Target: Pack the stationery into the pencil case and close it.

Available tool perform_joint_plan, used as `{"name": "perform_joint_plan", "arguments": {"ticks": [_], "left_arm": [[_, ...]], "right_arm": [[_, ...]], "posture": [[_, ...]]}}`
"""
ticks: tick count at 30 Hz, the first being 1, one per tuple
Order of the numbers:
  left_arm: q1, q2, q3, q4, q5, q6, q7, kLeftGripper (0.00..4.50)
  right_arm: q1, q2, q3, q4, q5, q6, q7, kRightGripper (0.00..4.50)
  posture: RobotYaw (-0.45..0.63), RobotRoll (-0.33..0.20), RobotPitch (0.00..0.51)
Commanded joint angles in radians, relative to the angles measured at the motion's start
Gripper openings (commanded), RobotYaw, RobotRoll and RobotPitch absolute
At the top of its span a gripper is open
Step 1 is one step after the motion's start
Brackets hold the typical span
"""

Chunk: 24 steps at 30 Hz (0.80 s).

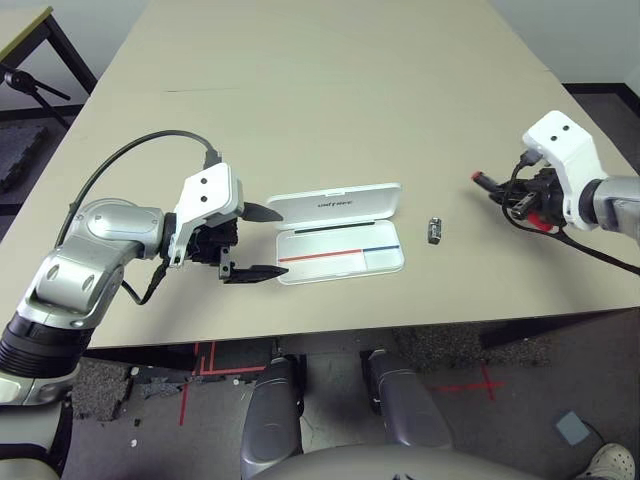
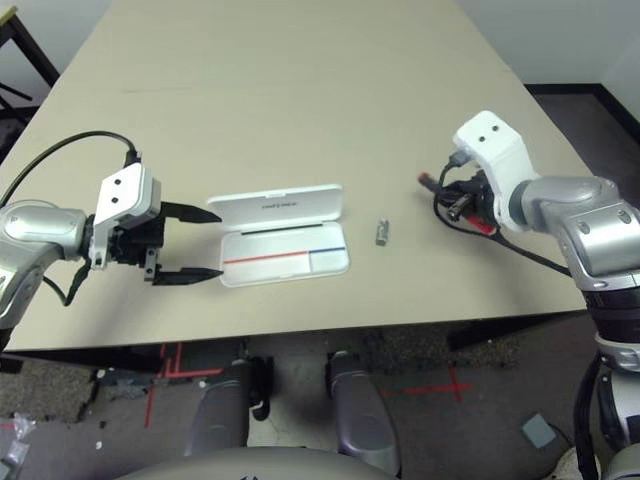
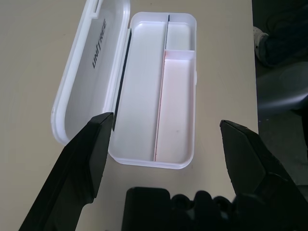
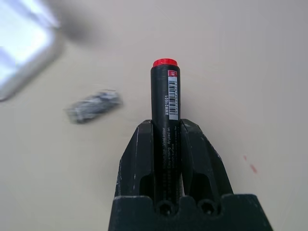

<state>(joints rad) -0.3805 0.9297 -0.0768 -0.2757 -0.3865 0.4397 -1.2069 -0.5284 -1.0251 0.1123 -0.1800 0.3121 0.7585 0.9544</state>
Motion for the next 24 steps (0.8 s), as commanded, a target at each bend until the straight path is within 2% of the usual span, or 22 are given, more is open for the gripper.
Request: {"name": "perform_joint_plan", "arguments": {"ticks": [1,7,17,24], "left_arm": [[0.024,0.028,0.022,-0.027,0.006,0.010,0.007,4.50],[0.059,0.042,0.046,-0.046,0.002,0.017,0.022,4.50],[0.082,0.039,0.050,-0.070,0.002,0.031,0.047,4.50],[0.096,0.040,0.056,-0.081,0.002,0.038,0.057,4.50]], "right_arm": [[-0.024,-0.049,0.047,-0.086,-0.018,-0.059,0.104,0.52],[-0.095,-0.023,0.105,-0.196,-0.021,-0.019,0.145,0.52],[-0.224,0.183,0.303,-0.263,-0.154,0.041,0.055,0.52],[-0.268,0.261,0.390,-0.253,-0.225,0.028,0.045,0.52]], "posture": [[-0.14,0.000,0.167],[-0.12,0.000,0.167],[-0.10,0.000,0.175],[-0.10,0.000,0.181]]}}
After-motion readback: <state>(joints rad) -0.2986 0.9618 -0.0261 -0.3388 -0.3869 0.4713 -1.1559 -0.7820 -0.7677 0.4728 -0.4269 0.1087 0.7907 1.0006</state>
